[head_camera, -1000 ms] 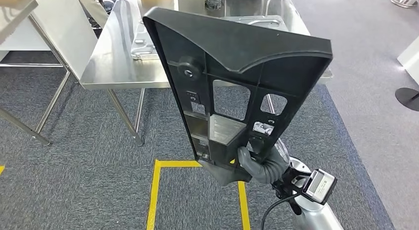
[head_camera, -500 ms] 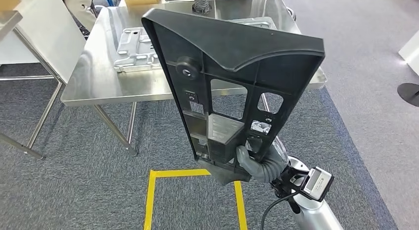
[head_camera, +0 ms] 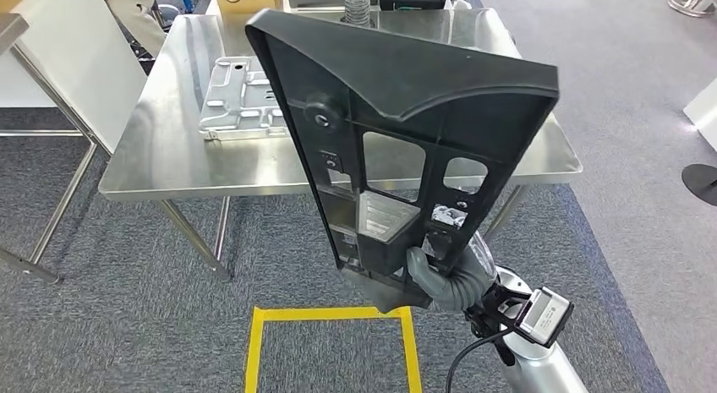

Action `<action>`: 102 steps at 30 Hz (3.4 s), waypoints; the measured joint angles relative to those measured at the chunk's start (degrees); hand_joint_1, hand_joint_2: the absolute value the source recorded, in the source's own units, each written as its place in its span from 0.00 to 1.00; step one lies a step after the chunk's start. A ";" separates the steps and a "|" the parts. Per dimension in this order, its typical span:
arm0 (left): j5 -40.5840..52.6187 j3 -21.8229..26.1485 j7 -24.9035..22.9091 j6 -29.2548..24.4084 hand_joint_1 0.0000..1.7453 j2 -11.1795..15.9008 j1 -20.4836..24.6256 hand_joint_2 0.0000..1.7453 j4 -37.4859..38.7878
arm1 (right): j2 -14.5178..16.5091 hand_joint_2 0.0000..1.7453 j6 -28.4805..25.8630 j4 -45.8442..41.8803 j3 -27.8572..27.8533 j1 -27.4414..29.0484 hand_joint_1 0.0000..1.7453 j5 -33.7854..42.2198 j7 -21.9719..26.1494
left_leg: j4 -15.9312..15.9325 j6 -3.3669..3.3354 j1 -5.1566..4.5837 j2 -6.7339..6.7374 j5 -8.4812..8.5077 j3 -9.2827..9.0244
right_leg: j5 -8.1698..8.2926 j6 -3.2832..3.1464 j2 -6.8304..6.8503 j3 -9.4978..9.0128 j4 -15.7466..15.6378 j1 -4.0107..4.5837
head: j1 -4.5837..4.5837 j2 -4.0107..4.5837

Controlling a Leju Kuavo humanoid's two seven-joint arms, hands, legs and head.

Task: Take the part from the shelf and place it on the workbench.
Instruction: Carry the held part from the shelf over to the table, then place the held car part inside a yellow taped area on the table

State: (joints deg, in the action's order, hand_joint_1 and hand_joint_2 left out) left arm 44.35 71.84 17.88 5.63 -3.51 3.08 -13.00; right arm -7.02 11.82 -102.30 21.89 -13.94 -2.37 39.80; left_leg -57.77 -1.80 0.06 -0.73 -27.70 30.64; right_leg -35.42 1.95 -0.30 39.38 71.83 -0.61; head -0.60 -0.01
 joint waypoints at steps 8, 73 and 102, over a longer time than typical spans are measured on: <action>-0.10 0.67 -0.56 -0.42 0.00 -0.01 0.15 1.00 0.00 | 0.05 1.00 0.16 -1.77 -0.96 -0.23 1.00 -0.39 -0.04 | -0.33 2.36 -0.16 -0.25 -2.46 -3.14 | 11.92 -2.29 -0.06 -2.55 -13.71 0.34 | 0.35 -0.01; 0.17 3.20 -0.12 -1.31 0.00 0.68 0.24 1.00 -0.01 | -2.98 1.00 -17.41 -3.61 -9.56 -4.31 1.00 -27.24 -7.55 | -1.46 3.38 0.29 0.25 0.00 1.50 | 9.98 -2.61 0.01 -4.94 -13.57 -0.31 | 0.79 0.01; 2.49 3.76 0.46 -0.02 0.00 1.60 1.18 1.00 0.00 | -1.99 1.00 -24.65 43.18 14.00 -38.28 1.00 -84.29 -23.92 | -0.01 3.12 0.37 0.64 2.26 3.06 | 10.07 -1.85 -0.23 -4.10 -12.78 -0.61 | 1.00 0.01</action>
State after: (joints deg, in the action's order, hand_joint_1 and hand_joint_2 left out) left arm 46.83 75.60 18.35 5.61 -1.91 4.26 -13.00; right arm -9.01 -12.82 -59.12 35.89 -52.21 -86.65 15.88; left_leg -57.78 1.32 0.43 -0.09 -25.43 33.70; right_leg -25.35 0.10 -0.54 35.29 59.05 -1.22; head 0.40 0.00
